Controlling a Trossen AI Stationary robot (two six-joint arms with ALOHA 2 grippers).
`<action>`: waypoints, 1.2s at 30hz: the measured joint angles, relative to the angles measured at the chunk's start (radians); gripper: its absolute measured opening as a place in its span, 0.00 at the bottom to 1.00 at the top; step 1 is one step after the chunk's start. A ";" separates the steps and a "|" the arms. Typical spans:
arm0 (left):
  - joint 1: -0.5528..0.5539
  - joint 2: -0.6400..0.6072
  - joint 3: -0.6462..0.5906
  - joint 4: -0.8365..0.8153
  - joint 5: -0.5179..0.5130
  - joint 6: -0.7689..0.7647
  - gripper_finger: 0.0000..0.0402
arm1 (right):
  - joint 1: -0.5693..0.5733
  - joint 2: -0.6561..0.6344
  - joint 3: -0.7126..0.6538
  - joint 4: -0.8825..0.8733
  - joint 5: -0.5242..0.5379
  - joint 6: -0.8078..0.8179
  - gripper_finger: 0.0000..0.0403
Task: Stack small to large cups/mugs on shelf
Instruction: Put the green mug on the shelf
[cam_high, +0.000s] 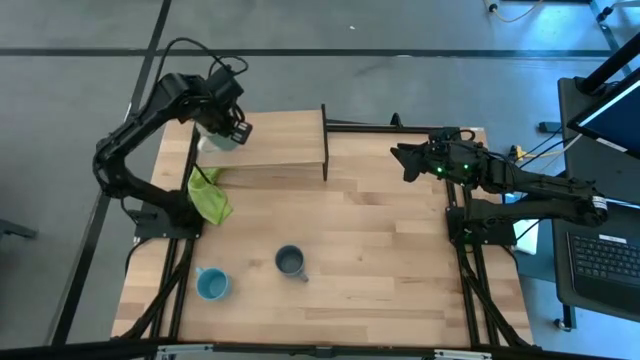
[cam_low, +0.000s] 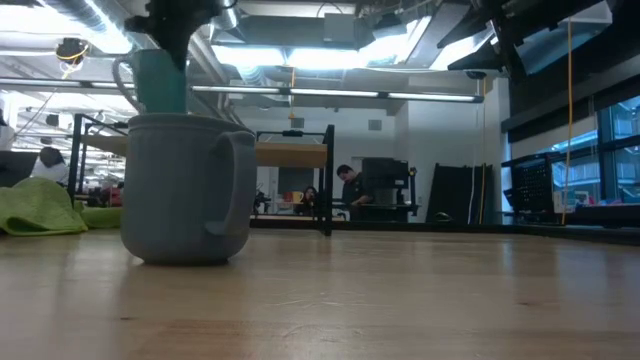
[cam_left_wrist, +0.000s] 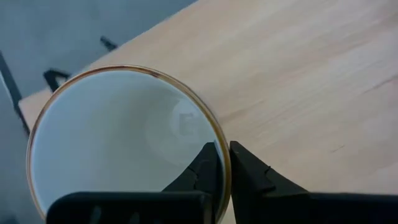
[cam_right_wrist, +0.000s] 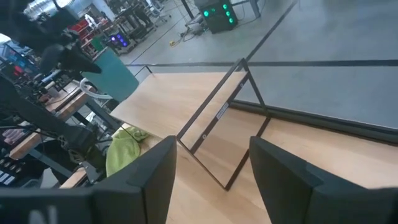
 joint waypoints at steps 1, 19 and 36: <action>0.008 0.000 -0.014 -0.004 0.001 0.000 0.04 | 0.000 0.000 0.000 0.000 0.000 0.000 0.51; 0.111 0.007 -0.058 0.035 0.003 -0.008 0.05 | 0.000 0.000 0.000 0.002 -0.001 -0.003 0.51; 0.116 0.041 -0.059 0.041 0.019 -0.003 0.08 | 0.000 0.000 0.000 0.002 -0.002 -0.004 0.51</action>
